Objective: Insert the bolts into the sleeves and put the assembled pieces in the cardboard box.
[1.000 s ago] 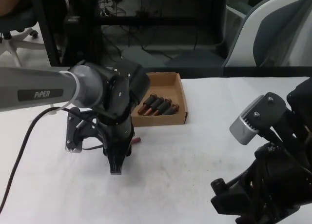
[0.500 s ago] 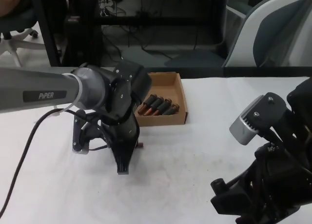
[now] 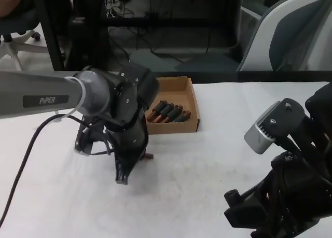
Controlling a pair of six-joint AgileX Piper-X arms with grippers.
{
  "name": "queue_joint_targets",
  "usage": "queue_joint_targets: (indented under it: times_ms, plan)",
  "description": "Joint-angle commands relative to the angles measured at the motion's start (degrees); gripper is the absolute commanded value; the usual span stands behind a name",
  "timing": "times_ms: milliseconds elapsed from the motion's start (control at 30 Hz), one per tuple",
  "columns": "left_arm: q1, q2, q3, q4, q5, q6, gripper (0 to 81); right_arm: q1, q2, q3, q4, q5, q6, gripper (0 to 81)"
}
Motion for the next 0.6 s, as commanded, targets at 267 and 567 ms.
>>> queue_joint_targets:
  times_ms: [267, 567]
  plan:
    - [-0.1, -6.2, 0.3, 14.5, -13.8, 27.9, 1.7, 0.1, -0.7, 0.0, 2.8, 2.5, -3.6, 0.4]
    - [0.9, -15.7, 5.7, 6.8, -15.5, 41.4, 1.7, 0.1, -0.7, 0.0, 2.8, 2.6, -2.8, 0.4]
